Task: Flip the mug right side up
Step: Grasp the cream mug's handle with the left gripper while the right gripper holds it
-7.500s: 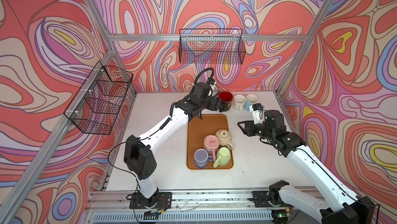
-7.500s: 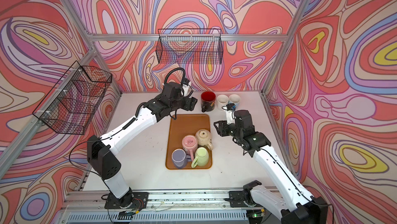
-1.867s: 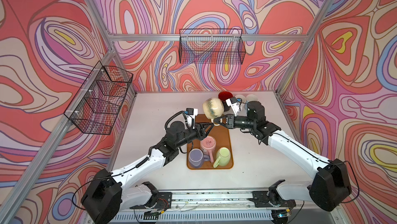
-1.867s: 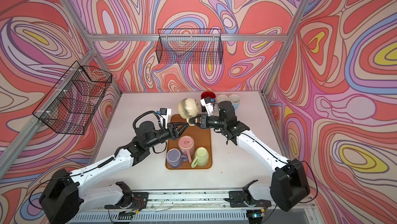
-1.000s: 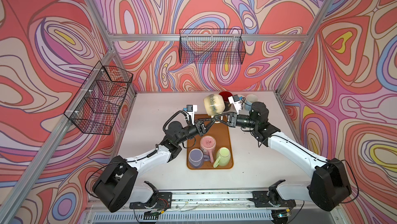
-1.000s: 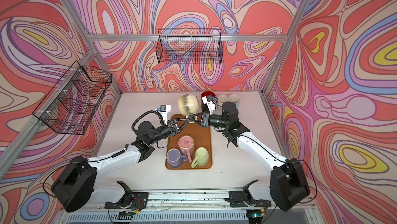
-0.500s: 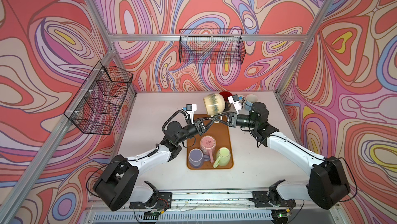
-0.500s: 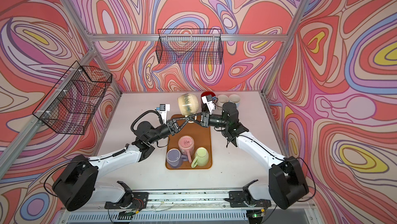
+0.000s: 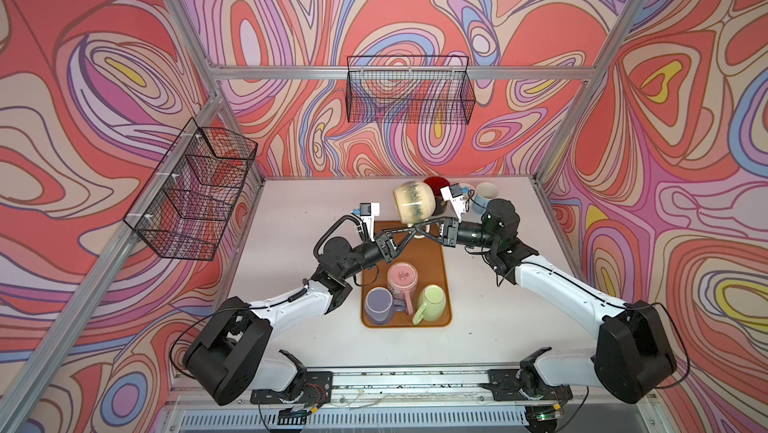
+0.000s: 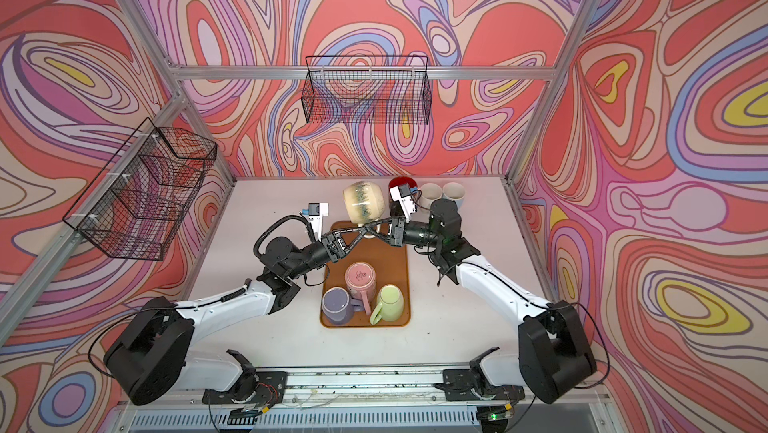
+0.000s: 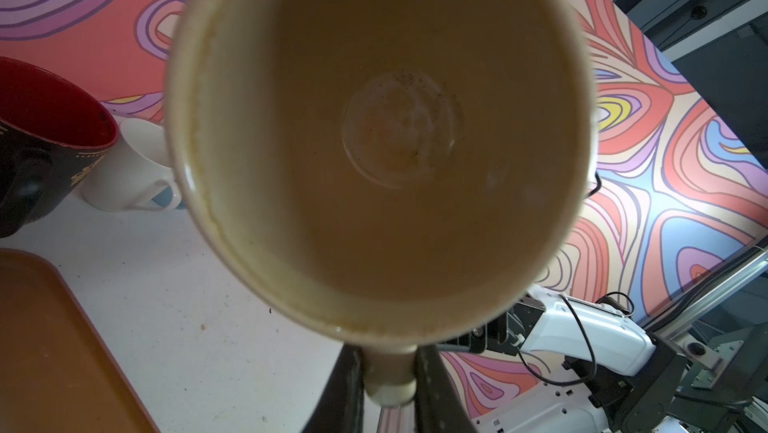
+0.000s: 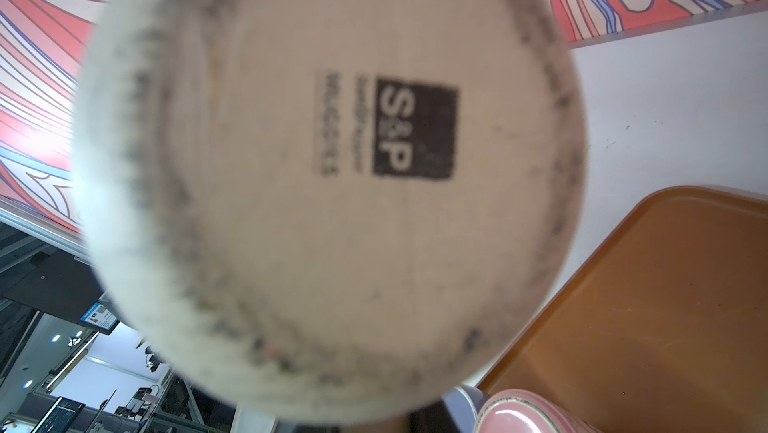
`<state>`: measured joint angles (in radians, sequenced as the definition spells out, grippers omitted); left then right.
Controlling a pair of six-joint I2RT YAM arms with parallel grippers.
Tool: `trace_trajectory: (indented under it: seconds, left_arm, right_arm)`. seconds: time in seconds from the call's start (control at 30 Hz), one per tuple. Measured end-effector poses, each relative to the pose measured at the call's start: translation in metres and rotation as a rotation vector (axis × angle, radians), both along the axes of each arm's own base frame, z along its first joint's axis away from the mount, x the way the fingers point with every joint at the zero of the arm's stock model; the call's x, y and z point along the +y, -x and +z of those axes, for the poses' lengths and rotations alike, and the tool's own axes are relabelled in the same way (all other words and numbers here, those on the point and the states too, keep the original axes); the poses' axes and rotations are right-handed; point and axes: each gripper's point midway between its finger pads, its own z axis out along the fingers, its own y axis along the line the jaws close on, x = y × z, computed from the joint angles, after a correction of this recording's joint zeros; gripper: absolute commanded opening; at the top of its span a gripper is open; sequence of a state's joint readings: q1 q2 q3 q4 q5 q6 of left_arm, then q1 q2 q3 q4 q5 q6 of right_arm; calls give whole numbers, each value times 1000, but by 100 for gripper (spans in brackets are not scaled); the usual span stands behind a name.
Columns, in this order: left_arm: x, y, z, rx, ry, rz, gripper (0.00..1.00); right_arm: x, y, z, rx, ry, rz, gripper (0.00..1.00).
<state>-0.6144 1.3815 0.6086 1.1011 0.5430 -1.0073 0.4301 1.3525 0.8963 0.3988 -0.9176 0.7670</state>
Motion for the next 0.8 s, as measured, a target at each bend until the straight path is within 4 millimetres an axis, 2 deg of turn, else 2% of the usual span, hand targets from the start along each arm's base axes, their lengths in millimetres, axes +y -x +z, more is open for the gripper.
trace_trajectory:
  seconds: [0.67, 0.8]
  left_arm:
    - [9, 10, -16, 18, 8, 20, 2]
    - [9, 10, -23, 28, -12, 23, 43]
  right_arm:
    - [6, 9, -16, 23, 38, 33, 0]
    - [6, 7, -26, 40, 70, 18, 0]
